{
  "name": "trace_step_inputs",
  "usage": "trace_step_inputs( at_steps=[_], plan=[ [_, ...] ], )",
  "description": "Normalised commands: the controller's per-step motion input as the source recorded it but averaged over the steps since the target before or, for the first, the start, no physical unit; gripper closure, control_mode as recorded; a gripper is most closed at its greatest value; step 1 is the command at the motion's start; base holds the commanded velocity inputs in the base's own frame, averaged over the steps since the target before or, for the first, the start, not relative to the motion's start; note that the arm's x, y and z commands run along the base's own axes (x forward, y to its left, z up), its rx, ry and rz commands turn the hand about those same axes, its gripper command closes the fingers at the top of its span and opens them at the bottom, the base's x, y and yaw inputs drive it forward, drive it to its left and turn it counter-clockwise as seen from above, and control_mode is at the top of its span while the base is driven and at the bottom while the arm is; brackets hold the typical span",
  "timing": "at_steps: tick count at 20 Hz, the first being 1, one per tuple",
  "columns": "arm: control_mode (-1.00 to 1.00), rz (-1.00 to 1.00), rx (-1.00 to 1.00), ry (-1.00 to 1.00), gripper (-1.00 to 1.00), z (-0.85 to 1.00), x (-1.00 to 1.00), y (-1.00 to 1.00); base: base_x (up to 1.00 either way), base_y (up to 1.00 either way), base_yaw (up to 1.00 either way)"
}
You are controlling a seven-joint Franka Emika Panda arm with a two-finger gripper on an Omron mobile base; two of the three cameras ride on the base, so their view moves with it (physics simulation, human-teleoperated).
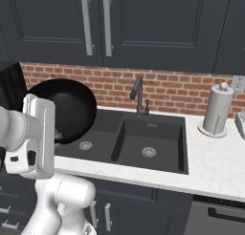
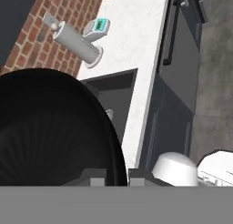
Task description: Pick the garlic from the sink and place it in the bowl. Then pick the bowl and place it in the microwave. Then close the microwave door and press the start button.
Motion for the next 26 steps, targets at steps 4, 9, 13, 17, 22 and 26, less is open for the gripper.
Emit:
trace_step_inputs(
  at_steps=[4, 9, 13, 17, 22, 26],
  plan=[
    [1.0, 0.0, 0.0, 0.0, 1.0, 0.0, 0.0, 0.0, -0.61, -0.56, -0.06],
    [1.0, 0.0, 0.0, 0.0, 1.0, 0.0, 0.0, 0.0, -0.77, -0.73, -0.23],
    [1.0, 0.0, 0.0, 0.0, 1.0, 0.0, 0.0, 0.0, -0.31, -0.54, -0.6],
    [1.0, 0.0, 0.0, 0.0, 1.0, 0.0, 0.0, 0.0, 0.0, -0.09, -0.93],
    [1.0, 0.0, 0.0, 0.0, 1.0, 0.0, 0.0, 0.0, 0.0, 0.0, -0.99],
    [1.0, 0.0, 0.0, 0.0, 1.0, 0.0, 0.0, 0.0, 0.0, -0.27, -0.9]
  ],
)
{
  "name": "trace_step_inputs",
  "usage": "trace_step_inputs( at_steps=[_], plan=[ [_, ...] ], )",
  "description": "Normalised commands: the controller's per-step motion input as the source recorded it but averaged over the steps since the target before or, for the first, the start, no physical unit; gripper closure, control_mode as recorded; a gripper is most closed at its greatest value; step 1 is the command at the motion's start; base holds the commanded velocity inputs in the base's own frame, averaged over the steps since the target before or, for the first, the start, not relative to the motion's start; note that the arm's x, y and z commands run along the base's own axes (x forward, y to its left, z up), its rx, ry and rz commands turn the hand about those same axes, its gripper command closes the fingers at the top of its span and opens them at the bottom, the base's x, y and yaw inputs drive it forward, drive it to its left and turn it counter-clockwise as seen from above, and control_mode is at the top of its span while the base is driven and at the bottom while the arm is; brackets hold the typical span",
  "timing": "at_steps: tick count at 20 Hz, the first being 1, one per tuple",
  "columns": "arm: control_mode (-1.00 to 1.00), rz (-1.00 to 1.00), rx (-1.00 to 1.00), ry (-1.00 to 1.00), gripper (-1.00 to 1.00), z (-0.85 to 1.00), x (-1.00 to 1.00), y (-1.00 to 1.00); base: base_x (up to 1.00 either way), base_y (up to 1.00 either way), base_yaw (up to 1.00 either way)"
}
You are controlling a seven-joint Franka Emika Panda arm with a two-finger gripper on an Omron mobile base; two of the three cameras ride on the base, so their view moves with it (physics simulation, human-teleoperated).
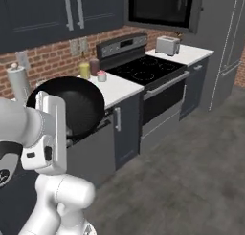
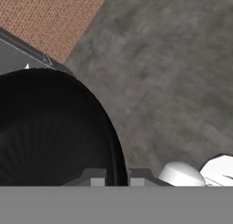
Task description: Pick the garlic from the sink and place it in the bowl. Then pick the bowl and place it in the microwave. Then close the microwave door and press the start button.
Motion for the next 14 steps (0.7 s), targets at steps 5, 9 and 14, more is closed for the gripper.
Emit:
trace_step_inputs(
  at_steps=[5, 9, 14],
  plan=[
    [1.0, 0.0, 0.0, 0.0, 1.0, 0.0, 0.0, 0.0, 0.64, -0.91, -0.43],
    [1.0, 0.0, 0.0, 0.0, 1.0, 0.0, 0.0, 0.0, 0.91, -1.0, -0.18],
    [1.0, 0.0, 0.0, 0.0, 1.0, 0.0, 0.0, 0.0, 0.97, -1.0, -0.01]
  ],
)
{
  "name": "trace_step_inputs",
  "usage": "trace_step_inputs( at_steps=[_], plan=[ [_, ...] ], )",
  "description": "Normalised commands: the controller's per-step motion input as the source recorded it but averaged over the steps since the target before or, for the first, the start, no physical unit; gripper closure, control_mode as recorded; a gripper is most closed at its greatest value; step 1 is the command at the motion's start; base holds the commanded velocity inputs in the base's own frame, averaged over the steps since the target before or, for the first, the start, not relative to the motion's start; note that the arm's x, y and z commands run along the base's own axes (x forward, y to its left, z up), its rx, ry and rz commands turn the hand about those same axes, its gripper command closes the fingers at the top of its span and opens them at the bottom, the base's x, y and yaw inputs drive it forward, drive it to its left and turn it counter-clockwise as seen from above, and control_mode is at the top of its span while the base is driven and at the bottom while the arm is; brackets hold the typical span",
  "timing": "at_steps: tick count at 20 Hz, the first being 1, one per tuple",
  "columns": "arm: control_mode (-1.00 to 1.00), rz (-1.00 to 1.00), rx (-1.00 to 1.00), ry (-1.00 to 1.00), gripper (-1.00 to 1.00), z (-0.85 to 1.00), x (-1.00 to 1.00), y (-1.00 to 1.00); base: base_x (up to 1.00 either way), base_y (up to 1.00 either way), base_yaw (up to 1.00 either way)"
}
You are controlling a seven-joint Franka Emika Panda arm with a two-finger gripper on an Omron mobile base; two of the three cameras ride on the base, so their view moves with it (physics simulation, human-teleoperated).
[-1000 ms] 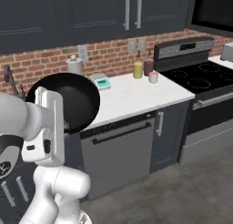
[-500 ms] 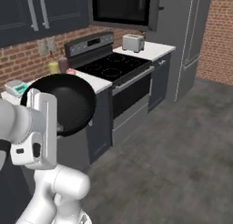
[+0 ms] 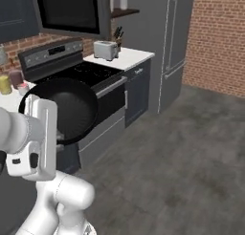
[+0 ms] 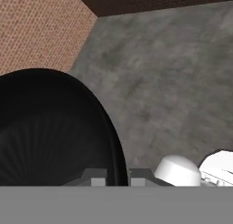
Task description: Pick the garlic from the sink and place it in the bowl. Then pick the bowl and place it in the microwave. Then close the microwave door and press the start button.
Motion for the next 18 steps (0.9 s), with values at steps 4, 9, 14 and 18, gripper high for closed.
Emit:
trace_step_inputs(
  at_steps=[4, 9, 14, 18],
  plan=[
    [1.0, 0.0, 0.0, 0.0, 1.0, 0.0, 0.0, 0.0, 0.97, -1.0, 0.23],
    [1.0, 0.0, 0.0, 0.0, 1.0, 0.0, 0.0, 0.0, 0.69, -1.0, 0.38],
    [1.0, 0.0, 0.0, 0.0, 1.0, 0.0, 0.0, 0.0, 0.38, -1.0, 0.55],
    [1.0, 0.0, 0.0, 0.0, 1.0, 0.0, 0.0, 0.0, 0.07, -1.0, 0.55]
  ],
)
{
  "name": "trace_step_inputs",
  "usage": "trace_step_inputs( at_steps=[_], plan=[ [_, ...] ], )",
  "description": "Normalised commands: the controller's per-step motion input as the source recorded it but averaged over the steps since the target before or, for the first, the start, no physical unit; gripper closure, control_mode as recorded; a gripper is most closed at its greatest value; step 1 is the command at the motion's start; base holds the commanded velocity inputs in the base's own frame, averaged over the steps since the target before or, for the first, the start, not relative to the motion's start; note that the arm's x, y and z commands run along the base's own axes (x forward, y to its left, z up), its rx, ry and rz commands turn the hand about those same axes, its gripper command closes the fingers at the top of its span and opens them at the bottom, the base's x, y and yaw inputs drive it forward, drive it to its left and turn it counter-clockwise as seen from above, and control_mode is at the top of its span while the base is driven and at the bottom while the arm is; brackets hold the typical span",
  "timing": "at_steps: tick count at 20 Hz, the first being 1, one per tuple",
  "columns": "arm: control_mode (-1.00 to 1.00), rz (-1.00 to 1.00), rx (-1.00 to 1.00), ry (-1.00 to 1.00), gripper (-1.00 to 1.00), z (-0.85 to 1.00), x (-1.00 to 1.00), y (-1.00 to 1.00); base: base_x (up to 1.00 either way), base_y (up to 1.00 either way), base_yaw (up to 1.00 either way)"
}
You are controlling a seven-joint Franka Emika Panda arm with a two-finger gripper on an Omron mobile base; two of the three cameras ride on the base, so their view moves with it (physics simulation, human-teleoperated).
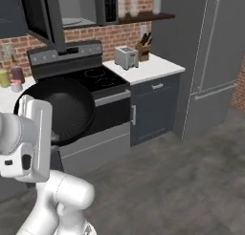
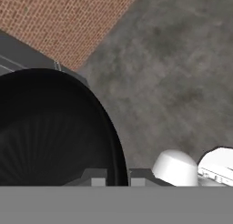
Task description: Pick the garlic from the sink and place it in the bowl. Then pick the bowl and place it in the microwave. Then close the microwave door and press the start button.
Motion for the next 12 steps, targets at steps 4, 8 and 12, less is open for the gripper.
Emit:
trace_step_inputs(
  at_steps=[4, 8, 12],
  plan=[
    [1.0, 0.0, 0.0, 0.0, 1.0, 0.0, 0.0, 0.0, 0.04, -0.99, 0.57],
    [1.0, 0.0, 0.0, 0.0, 1.0, 0.0, 0.0, 0.0, 0.01, -0.95, 0.6],
    [1.0, 0.0, 0.0, 0.0, 1.0, 0.0, 0.0, 0.0, 0.08, -1.0, 0.54]
  ],
)
